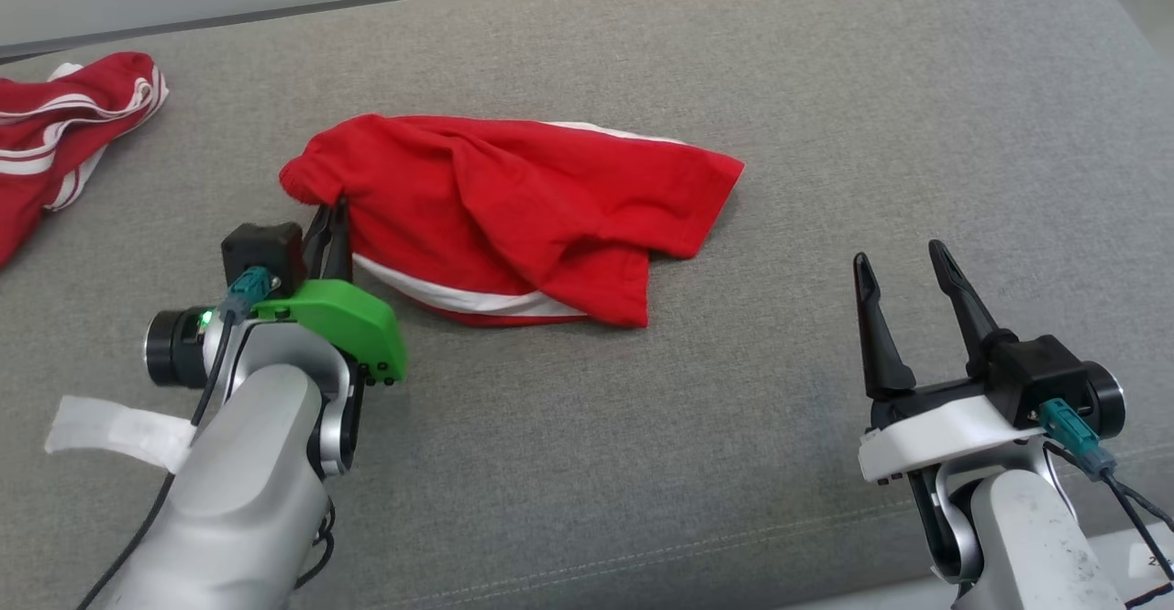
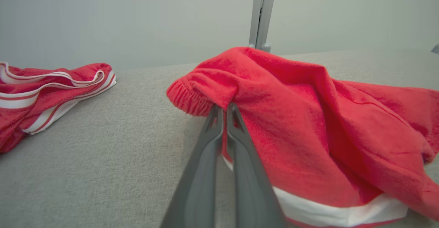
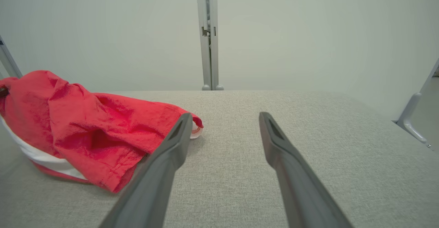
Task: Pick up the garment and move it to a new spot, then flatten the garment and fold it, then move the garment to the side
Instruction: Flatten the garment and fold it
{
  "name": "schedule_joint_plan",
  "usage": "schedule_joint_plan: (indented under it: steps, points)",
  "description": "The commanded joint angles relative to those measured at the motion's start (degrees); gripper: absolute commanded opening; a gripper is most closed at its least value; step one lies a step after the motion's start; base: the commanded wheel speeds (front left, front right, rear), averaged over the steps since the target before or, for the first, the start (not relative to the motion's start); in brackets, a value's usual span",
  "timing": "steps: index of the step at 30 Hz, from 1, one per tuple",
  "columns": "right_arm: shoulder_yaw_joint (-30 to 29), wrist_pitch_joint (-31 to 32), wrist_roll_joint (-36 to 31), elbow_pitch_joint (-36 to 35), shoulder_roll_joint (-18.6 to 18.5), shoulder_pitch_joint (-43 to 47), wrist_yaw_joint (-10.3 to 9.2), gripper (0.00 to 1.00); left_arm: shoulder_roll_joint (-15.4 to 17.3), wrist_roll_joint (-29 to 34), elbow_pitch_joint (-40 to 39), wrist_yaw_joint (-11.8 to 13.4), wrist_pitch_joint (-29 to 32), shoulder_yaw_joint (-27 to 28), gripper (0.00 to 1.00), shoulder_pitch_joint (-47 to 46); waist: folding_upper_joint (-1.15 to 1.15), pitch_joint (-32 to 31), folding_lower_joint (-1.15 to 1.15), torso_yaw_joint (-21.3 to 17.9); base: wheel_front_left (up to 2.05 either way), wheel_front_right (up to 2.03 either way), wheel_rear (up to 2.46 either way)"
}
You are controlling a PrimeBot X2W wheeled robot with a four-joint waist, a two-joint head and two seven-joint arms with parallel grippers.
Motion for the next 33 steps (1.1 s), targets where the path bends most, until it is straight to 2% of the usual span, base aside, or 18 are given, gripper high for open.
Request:
schedule_joint_plan:
  steps: [1, 6, 10, 12, 13, 14, 15, 16, 23, 27, 33]
  points:
    - [-0.1, -0.2, 0.0, 0.3, -0.2, 0.8, -0.02, 1.00, 0.6, -0.4, -0.8, 1.8, 0.7, 0.7, 0.00, 2.1, 0.00, -1.1, 0.00, 1.9, 0.00, 0.00, 0.00]
    - [1.4, -0.2, 0.0, 1.7, -0.2, 0.6, -0.02, 1.00, 1.1, -1.7, -2.6, 6.9, 1.4, 2.2, 0.00, 7.1, 0.00, -1.1, 0.00, 2.6, 0.00, 0.00, 0.00]
    - [3.8, -0.2, -0.5, 3.9, -0.2, -0.7, -0.02, 1.00, 0.3, -1.9, -3.3, 9.1, 0.7, 2.7, 0.00, 9.4, 0.00, -1.1, 0.00, 2.8, 0.00, 0.00, 0.00]
    - [5.2, -0.2, -0.6, 5.4, -0.2, -1.5, -0.02, 1.00, 0.0, -1.4, -4.0, 9.4, 0.1, 2.6, 0.00, 9.9, 0.00, -1.3, 0.00, 3.1, 0.00, 0.00, 0.00]
    - [6.1, -0.2, -0.6, 6.3, -0.2, -1.9, -0.02, 1.00, -0.3, -1.2, -4.5, 9.4, -0.2, 2.5, 0.17, 10.1, 0.00, -1.4, 0.00, 3.4, 0.00, 0.00, 0.00]
    - [7.0, -0.2, -0.8, 7.3, -0.2, -2.2, -0.02, 1.00, -0.4, -0.8, -4.9, 9.2, -0.5, 2.3, 0.46, 10.1, 0.00, -1.6, 0.00, 3.7, 0.00, 0.00, 0.00]
    - [8.0, -0.2, -1.0, 8.6, -0.2, -2.5, -0.02, 1.00, -0.5, -0.5, -5.3, 8.9, -0.7, 2.1, 0.89, 10.2, 0.00, -1.8, 0.00, 4.1, 0.00, 0.00, 0.00]
    - [9.3, -0.2, -1.2, 10.0, -0.2, -2.9, -0.02, 1.00, -0.7, -0.4, -5.9, 8.7, -0.9, 2.1, 1.00, 10.3, 0.00, -2.0, 0.00, 4.5, 0.00, 0.00, 0.00]
    - [16.3, 0.2, -1.3, 21.6, -1.3, -7.3, -0.03, 1.00, -1.8, 1.8, -10.0, 7.5, -1.3, -0.6, 1.00, 11.7, 0.00, -2.6, 0.00, 9.7, 0.00, 0.00, 0.00]
    - [17.5, 0.0, -0.6, 27.3, -2.2, -10.8, -0.02, 1.00, -1.8, 2.5, -13.7, 7.4, -1.3, -2.0, 1.00, 13.9, 0.00, -2.1, 0.00, 13.6, 0.00, 0.00, 0.00]
    - [18.2, -0.1, 0.1, 34.5, -3.7, -14.7, -0.03, 1.00, -1.5, 2.9, -19.3, 8.7, -1.3, -3.0, 1.00, 16.8, 0.00, -1.1, 0.00, 18.1, 0.00, 0.00, 0.00]
